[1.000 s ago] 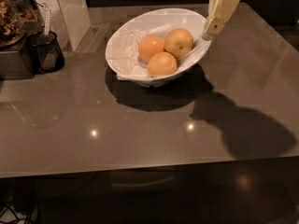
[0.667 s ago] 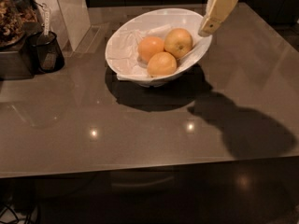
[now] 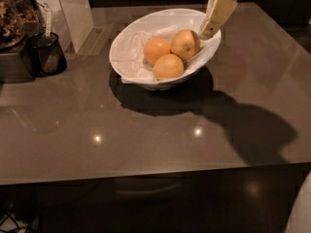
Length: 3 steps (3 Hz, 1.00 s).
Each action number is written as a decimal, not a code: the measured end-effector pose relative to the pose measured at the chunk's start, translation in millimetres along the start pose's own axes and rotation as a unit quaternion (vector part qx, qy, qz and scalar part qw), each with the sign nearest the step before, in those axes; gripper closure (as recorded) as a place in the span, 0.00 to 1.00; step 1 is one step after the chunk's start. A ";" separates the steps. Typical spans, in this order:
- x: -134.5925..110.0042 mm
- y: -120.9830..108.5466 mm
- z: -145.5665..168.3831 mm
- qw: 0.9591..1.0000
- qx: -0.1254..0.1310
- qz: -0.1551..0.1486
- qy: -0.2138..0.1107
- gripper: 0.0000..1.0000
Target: Pick orange from white bowl
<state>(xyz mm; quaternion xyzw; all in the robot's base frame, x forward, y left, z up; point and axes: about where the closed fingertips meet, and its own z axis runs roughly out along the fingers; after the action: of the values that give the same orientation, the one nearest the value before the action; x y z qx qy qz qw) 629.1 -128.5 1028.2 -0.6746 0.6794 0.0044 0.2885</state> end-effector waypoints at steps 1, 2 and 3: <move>-14.3 -5.6 30.8 0.999 -0.039 -0.032 -0.015 0.25; -25.1 -9.1 55.6 0.996 -0.067 -0.056 -0.021 0.24; -22.6 -12.8 79.3 0.994 -0.087 -0.064 -0.018 0.23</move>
Offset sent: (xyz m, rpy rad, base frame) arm 0.0319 0.0520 -0.0423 -0.0609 0.1740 0.2643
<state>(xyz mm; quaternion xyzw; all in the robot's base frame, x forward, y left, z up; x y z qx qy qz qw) 669.8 -77.7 976.1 -0.7393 0.6264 0.0571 0.2403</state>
